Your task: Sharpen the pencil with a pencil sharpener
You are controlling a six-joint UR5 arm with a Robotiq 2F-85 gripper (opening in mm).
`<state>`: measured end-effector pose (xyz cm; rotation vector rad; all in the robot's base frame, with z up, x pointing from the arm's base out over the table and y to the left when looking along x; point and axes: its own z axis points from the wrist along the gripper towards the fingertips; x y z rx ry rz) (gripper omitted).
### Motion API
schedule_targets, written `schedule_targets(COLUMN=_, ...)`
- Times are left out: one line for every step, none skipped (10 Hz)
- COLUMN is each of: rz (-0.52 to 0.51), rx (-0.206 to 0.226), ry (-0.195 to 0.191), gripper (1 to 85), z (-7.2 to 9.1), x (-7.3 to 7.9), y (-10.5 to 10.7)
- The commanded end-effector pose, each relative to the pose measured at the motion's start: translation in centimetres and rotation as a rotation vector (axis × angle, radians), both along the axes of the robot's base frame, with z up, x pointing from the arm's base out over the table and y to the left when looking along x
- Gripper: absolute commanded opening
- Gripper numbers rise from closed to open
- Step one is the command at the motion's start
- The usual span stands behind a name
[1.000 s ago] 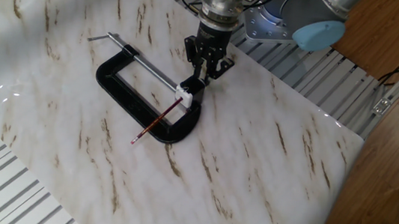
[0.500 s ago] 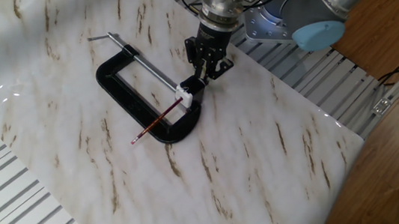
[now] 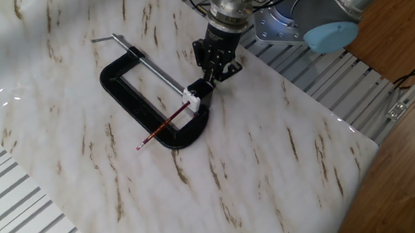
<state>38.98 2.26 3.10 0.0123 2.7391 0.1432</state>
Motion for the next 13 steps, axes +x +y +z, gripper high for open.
schedule_targets(rz=-0.013, rx=0.01, ry=-0.014, gripper=18.7, z=0.3, x=0.3, y=0.0)
schedule_targets(rz=-0.018, rx=0.012, ry=-0.016, gripper=17.0, z=0.3, x=0.3, y=-0.1)
schedule_targets(rz=-0.019, rx=0.01, ry=-0.019, gripper=14.0, z=0.3, x=0.4, y=-0.1)
schedule_targets(rz=-0.021, rx=0.006, ry=-0.021, gripper=12.0, z=0.3, x=0.4, y=-0.2)
schedule_targets(rz=-0.024, rx=0.002, ry=-0.022, gripper=10.7, z=0.3, x=0.4, y=-0.3)
schedule_targets(rz=-0.027, rx=-0.006, ry=-0.022, gripper=9.3, z=0.3, x=0.4, y=-0.4)
schedule_targets(rz=-0.032, rx=-0.012, ry=-0.023, gripper=7.0, z=0.3, x=0.4, y=-0.5)
schedule_targets(rz=-0.038, rx=-0.011, ry=-0.024, gripper=6.7, z=0.3, x=0.4, y=-0.4)
schedule_targets(rz=-0.033, rx=0.029, ry=-0.016, gripper=10.7, z=0.3, x=0.2, y=0.8)
schedule_targets(rz=-0.024, rx=0.041, ry=-0.017, gripper=21.0, z=0.3, x=0.2, y=1.2)
schedule_targets(rz=0.005, rx=0.03, ry=0.011, gripper=33.3, z=0.1, x=-0.5, y=0.9)
schedule_targets(rz=0.01, rx=0.028, ry=0.019, gripper=35.0, z=0.2, x=-0.7, y=0.7)
schedule_targets(rz=0.01, rx=0.028, ry=0.018, gripper=35.0, z=0.2, x=-0.6, y=0.7)
